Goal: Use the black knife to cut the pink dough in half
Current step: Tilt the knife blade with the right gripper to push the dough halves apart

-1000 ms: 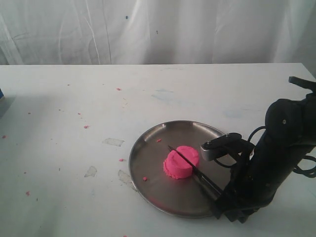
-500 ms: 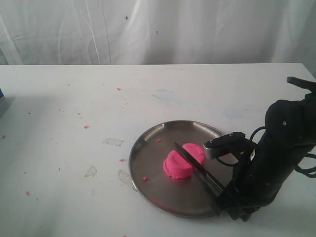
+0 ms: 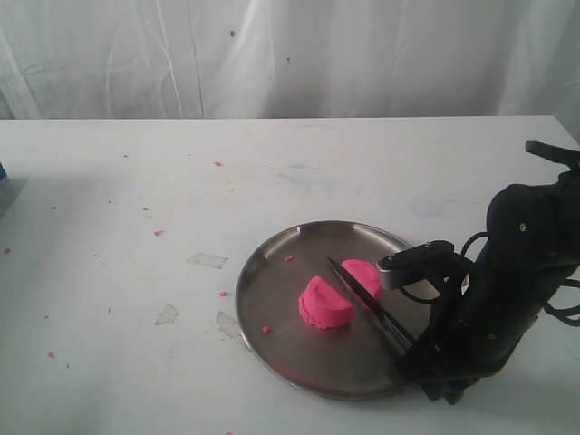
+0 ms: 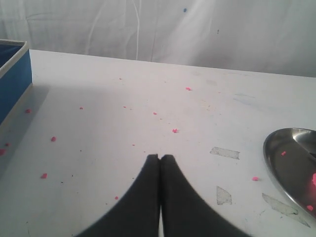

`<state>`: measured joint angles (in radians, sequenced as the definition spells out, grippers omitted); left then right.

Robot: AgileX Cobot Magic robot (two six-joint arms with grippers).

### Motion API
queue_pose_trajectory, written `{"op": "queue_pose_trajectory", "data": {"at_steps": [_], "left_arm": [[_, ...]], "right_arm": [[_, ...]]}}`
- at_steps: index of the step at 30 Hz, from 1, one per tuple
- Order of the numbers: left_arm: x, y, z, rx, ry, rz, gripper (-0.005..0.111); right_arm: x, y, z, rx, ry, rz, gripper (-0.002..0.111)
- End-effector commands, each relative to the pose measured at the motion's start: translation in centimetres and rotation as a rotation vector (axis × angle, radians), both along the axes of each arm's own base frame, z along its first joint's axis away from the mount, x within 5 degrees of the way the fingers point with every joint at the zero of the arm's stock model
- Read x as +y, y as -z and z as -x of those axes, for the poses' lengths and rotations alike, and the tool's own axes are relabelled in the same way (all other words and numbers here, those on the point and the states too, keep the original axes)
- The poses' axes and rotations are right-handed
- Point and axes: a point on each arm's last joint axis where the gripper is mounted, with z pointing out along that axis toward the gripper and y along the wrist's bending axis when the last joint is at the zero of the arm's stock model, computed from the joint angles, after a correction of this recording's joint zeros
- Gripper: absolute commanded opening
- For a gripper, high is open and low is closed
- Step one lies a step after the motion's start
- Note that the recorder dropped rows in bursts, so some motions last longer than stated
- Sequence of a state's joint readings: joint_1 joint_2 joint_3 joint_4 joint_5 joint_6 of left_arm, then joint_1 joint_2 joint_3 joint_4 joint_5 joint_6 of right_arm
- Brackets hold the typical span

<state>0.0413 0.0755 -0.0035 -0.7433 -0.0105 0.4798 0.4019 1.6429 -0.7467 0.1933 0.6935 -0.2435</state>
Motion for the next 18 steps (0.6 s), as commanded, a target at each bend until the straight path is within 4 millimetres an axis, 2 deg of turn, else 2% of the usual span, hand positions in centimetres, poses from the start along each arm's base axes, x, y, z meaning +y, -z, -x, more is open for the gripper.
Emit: {"op": "queue_pose_trajectory", "data": {"at_steps": [1, 7, 18], "left_arm": [[-0.09, 0.09, 0.04, 0.001, 0.008, 0.027, 0.0], [-0.09, 0.09, 0.04, 0.001, 0.008, 0.027, 0.0], [-0.09, 0.09, 0.04, 0.001, 0.008, 0.027, 0.0]], "right_arm": [[-0.04, 0.01, -0.23, -0.017, 0.011, 0.0, 0.0], [0.38, -0.67, -0.57, 0.002, 0.003, -0.022, 0.0], [0.89, -0.68, 0.0, 0.037, -0.033, -0.025, 0.0]]}}
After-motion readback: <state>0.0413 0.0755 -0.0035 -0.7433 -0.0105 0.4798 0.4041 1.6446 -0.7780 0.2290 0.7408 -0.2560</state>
